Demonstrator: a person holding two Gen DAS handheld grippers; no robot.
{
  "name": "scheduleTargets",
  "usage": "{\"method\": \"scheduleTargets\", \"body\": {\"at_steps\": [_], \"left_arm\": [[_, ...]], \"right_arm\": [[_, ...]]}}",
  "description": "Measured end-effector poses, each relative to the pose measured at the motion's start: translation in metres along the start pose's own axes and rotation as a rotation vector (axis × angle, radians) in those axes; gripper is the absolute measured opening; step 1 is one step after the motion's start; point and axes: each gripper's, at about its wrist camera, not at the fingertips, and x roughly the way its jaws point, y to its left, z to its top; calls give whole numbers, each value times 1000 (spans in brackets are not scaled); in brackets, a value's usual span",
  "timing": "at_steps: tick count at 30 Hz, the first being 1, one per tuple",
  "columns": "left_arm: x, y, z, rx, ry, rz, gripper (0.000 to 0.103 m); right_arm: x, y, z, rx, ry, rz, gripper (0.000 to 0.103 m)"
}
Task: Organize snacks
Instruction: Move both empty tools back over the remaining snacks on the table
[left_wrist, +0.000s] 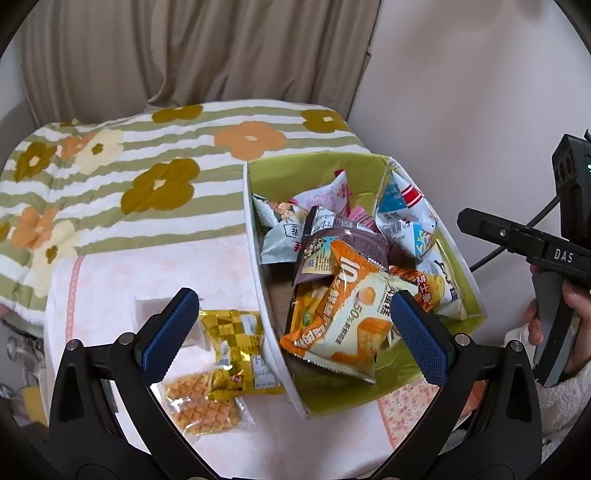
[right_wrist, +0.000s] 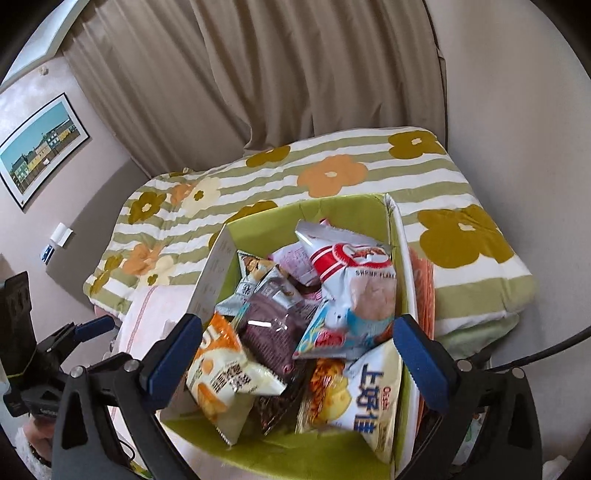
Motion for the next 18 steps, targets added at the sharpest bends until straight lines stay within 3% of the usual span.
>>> {"method": "scheduleTargets", "body": {"at_steps": [10,18], "left_arm": [[-57,18,-17,-39,-77,63,103],[-100,74,-38,-91,-129,116,103]], "right_arm": [[-31,35,-3,-106,-40,44,103],[-46,101,-14,-217,-105,50,103]]}}
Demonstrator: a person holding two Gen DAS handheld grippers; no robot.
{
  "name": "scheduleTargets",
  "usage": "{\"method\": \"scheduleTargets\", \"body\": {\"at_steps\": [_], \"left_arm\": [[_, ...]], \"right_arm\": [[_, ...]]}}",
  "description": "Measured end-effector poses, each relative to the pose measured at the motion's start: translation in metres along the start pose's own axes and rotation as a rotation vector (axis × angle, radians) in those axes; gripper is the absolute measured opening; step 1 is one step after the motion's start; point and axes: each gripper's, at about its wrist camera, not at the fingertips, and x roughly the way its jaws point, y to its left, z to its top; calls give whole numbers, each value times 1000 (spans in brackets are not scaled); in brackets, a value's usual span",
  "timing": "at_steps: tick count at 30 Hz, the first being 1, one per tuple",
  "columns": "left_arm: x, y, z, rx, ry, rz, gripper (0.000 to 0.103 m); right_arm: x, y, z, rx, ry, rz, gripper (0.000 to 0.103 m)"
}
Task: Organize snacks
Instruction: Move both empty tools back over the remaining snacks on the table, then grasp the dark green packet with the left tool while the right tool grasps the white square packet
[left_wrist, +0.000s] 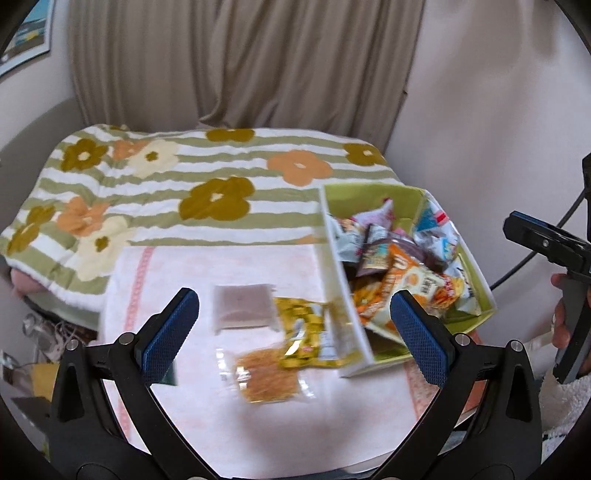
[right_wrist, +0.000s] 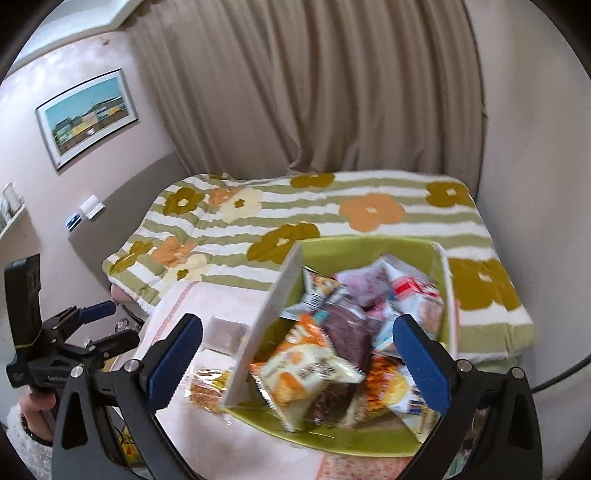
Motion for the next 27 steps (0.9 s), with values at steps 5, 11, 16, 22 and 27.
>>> {"method": "scheduleTargets", "body": {"at_steps": [5,11,16,22,27], "left_arm": [[-14,56,-4,-19,-2,14,103],[-18,127,-12,1,53,13,103],[-7,177,-22,34,107,-6,103],[17,222,-36,108,185,-48,103],[52,238,-52,221,293,-120,103]], "right_arm": [[18,49,3,-25,-6,8,103],[57,105,3,-1,43,18,103],[94,145,-6,12,93,1,103],[137,172,-18,69,157,-32,103],[162,184,-29,123,206,-83,103]]}}
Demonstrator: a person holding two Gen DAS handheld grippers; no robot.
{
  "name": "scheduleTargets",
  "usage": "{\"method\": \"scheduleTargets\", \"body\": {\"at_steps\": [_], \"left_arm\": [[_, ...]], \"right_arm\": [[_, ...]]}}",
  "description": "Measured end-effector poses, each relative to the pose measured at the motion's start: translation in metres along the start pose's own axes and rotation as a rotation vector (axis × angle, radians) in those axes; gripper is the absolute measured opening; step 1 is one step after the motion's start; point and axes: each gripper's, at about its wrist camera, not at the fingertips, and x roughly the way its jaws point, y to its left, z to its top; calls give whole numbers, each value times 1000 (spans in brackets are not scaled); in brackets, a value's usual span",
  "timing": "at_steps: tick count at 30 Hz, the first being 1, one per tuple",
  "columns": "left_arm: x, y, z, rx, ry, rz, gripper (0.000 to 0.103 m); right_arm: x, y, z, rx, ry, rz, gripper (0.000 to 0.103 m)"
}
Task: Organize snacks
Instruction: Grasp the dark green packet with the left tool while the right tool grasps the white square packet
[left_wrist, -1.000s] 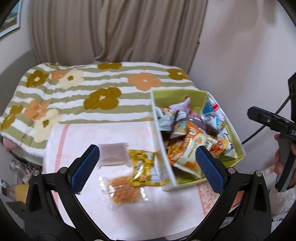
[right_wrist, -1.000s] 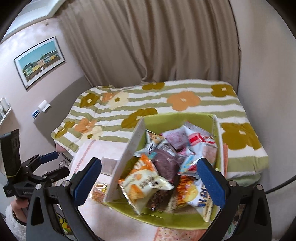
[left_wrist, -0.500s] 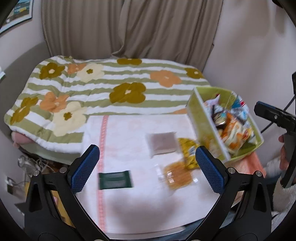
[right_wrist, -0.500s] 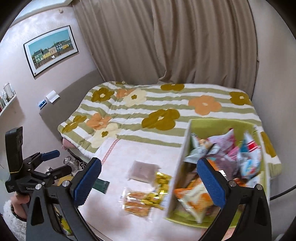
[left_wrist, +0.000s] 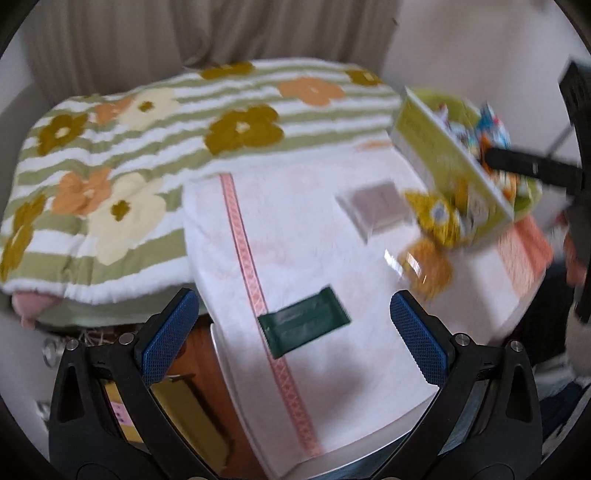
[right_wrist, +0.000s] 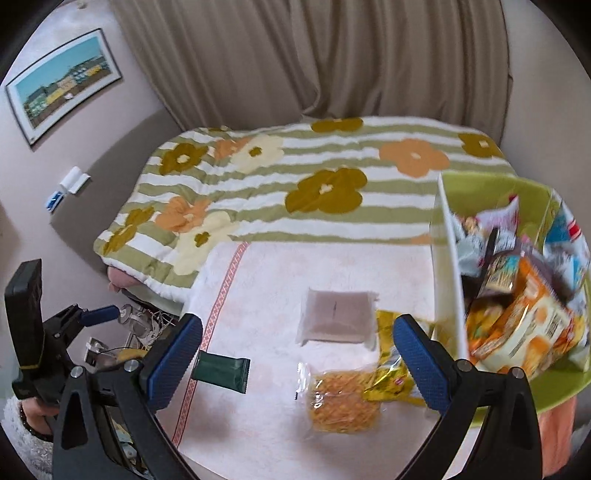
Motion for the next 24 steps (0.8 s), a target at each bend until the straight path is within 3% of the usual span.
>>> {"method": "scheduleTargets", "body": {"at_steps": [8,12,15,24], "left_arm": [[72,-19,-17,313,160,-57,102],[102,-27,-23,448,217,-51,92],[119,-26,-23,485,249,-54,83],[142,-37,-24,602,316,-96,80]], "right_arm": [[38,0,-15,51,106,-69,103],[59,-7,-18,56,152,-92,103],[74,-11,-20,55,180,-95,103],[105,-22,-22,77,237,-75,103]]}}
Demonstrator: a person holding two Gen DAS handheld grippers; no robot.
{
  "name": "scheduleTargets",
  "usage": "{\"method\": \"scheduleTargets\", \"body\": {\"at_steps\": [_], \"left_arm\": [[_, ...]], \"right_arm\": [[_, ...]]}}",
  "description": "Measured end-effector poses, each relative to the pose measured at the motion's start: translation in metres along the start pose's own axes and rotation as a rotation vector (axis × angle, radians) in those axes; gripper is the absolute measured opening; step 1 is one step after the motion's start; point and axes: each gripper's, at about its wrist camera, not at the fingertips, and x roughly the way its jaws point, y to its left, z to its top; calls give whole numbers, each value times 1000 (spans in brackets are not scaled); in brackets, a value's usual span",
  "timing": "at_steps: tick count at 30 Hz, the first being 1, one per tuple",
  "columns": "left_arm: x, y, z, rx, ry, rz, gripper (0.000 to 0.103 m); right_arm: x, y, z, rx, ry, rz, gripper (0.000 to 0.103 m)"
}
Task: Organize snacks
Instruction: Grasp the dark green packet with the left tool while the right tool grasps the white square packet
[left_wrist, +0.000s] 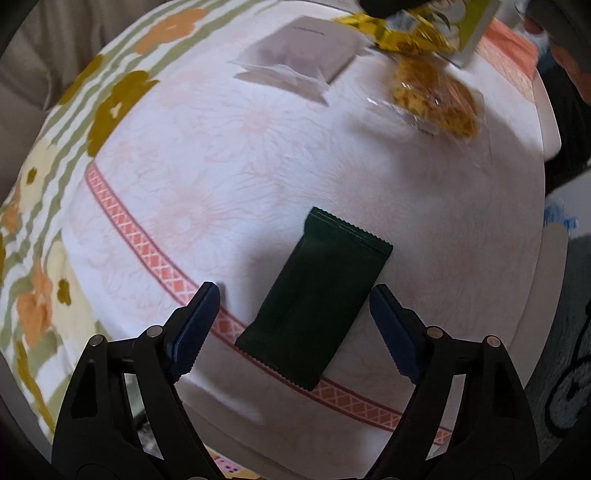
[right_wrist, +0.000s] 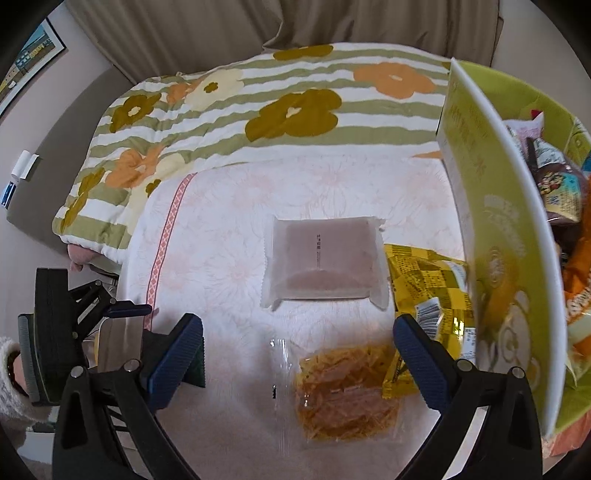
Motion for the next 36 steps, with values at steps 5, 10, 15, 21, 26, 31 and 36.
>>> {"method": "scheduleTargets", "body": {"at_steps": [5,10,15,21,26,31,36], "left_arm": [[3,-4,5,26,9,-15,76],[1,0,8,-10,-4,-23,70],[1,6,12,-97,-3,-8,64],[2,8,15,-165,-1,2,61],[-3,10,15,-230,-12,3,43],[-6,18,12,-320,-37,-28,42],[-15,30,9,-418,-68,-28,42]], "right_arm": [[10,-3,5,4,10,9,103],[22,-6,14,-5,14,17,103],[34,-8,22,-32,21,-8,103],[50,-13,28,-31,47,14,103],[59,-10,30,-63,54,-10,103],[68,-3,31,-131,60,-72,103],[77,-1,33,-159,52,-106,103]]}}
